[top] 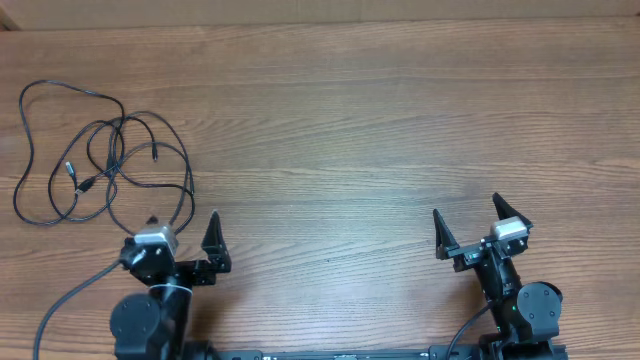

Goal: Untangle cables

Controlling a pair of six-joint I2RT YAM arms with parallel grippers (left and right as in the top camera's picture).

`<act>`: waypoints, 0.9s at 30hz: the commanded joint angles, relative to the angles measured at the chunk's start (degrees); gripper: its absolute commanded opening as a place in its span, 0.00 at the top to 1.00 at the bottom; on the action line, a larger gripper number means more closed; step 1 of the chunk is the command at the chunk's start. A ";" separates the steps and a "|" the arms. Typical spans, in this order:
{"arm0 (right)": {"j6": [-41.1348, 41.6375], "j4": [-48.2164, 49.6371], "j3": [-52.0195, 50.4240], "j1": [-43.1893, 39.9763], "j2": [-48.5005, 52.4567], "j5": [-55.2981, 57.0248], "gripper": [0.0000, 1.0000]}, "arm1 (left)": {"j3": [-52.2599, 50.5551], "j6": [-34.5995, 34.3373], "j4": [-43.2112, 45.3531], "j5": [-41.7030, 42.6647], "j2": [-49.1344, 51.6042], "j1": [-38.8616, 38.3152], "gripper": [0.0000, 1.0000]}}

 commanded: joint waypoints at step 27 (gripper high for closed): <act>-0.02 0.24 -0.61 0.13 -0.57 -0.44 0.00 | -20.35 4.83 20.68 0.83 -5.07 -0.07 0.01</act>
